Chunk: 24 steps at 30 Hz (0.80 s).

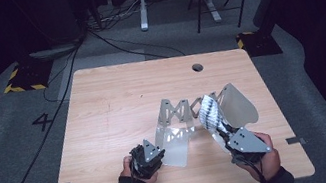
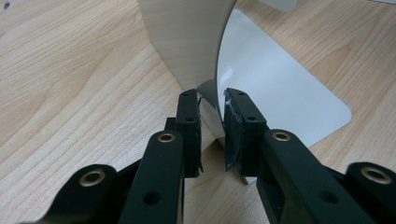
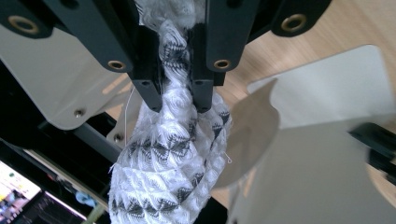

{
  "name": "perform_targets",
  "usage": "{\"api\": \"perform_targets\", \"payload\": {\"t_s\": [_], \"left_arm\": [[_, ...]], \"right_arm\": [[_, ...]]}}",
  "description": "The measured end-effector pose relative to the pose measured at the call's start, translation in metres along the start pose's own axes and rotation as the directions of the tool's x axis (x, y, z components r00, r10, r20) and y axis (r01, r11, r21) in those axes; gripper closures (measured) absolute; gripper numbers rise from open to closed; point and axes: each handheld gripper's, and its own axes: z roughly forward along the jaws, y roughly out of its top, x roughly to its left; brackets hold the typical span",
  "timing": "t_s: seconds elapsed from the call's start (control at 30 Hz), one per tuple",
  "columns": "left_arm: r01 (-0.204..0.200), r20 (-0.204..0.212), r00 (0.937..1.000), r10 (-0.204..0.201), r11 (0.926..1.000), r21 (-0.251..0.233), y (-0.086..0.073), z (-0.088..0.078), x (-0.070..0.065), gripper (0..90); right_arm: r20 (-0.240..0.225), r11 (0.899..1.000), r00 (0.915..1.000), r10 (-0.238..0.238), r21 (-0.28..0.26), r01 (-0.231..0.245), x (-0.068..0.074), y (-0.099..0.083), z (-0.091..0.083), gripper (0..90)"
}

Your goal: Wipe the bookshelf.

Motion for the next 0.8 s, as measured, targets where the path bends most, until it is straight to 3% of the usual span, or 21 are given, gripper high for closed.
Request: {"api": "perform_targets", "payload": {"t_s": [0.07,0.27,0.47,0.6,0.8], "left_arm": [[0.001,0.003,1.0,-0.001,1.0,0.001,0.0,0.0,0.0,76.5],[-0.003,0.005,1.0,0.003,1.0,0.002,0.0,0.0,0.0,76.5],[-0.007,0.008,0.9999,0.007,1.0,-0.001,0.0,0.001,0.001,76.6],[-0.01,0.009,0.9999,0.01,1.0,0.0,0.0,0.001,0.001,76.5],[-0.012,0.007,0.9999,0.012,0.9999,0.001,0.0,0.001,0.001,76.5]], "right_arm": [[-0.002,1.0,1.0,0.005,0.011,-0.005,0.0,-0.001,0.003,78.6],[-0.014,0.992,0.9997,0.02,0.122,-0.018,0.005,-0.023,0.019,78.8],[-0.042,0.969,0.9988,0.027,0.247,-0.016,0.01,-0.053,0.037,78.9],[-0.043,0.964,0.9968,0.067,0.261,-0.053,0.005,-0.06,0.043,78.8],[0.005,0.985,0.9991,0.041,0.169,-0.041,0.004,-0.045,0.027,78.8]]}}
